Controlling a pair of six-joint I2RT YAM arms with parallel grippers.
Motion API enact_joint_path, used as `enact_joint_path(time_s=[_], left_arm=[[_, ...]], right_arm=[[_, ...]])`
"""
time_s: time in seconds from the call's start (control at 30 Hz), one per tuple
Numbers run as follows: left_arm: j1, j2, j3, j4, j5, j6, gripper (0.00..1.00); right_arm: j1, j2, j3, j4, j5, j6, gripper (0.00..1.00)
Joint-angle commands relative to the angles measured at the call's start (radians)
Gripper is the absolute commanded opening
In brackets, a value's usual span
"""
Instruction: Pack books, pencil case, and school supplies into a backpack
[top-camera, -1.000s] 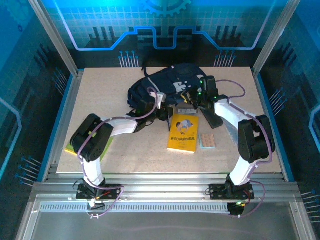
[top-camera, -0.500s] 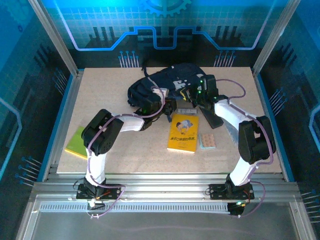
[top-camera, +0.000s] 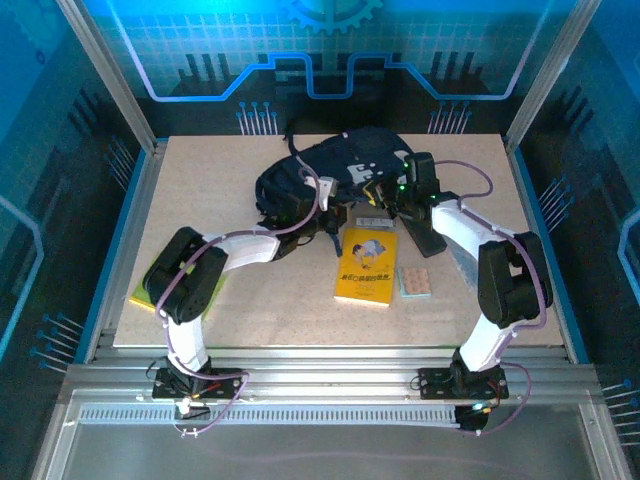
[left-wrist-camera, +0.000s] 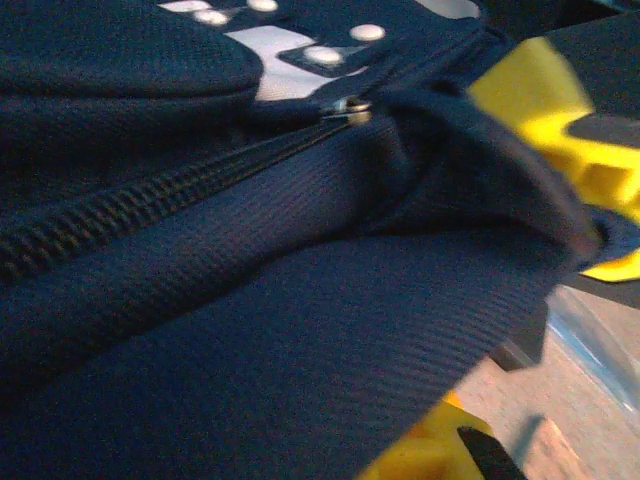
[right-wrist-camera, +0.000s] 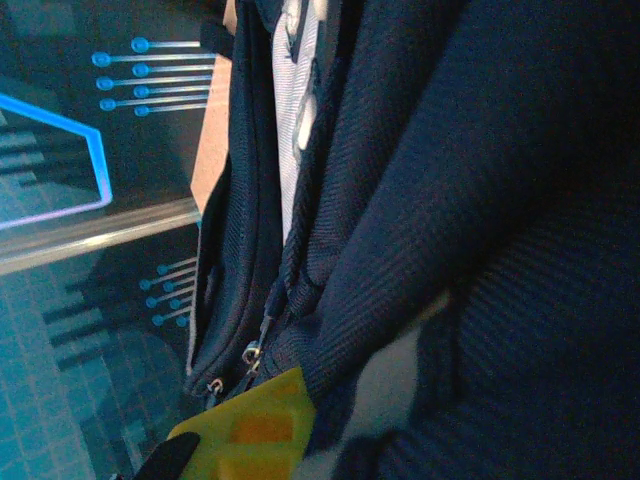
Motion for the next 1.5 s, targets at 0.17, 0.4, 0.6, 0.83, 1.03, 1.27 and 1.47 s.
enact_joint_path(time_s=[0.17,0.4,0.6,0.83,1.03,1.27,1.47], left_arm=[[0.076,-0.056,0.069,-0.456,0.084,0.068,0.00],[0.100,-0.053,0.160,-0.718,0.174,0.034,0.00],[0.099,-0.032,0.225,-0.758,0.224,-0.074,0.00],[0.071,0.022,0.394,-0.925,0.262,-0.121,0.00],[0.047,0.063,0.485,-1.101,0.264,-0.085,0.00],[0.041,0.086,0.535,-1.367,0.133,0.052,0.00],[0.068,0.084,0.534,-1.499,-0.120,0.179,0.00]], right_arm=[[-0.058,-0.026,0.072,-0.059,0.047,-0.143,0.00],[-0.063,-0.009,0.082,-0.057,0.078,-0.158,0.00],[-0.043,-0.048,0.039,-0.080,0.036,-0.180,0.69],[0.053,-0.111,-0.143,0.023,0.087,-0.161,0.83],[0.107,0.034,-0.144,0.202,0.063,-0.094,0.82],[0.101,0.143,-0.026,0.179,0.142,-0.171,0.19],[0.059,0.123,0.053,-0.020,0.234,-0.344,0.00]])
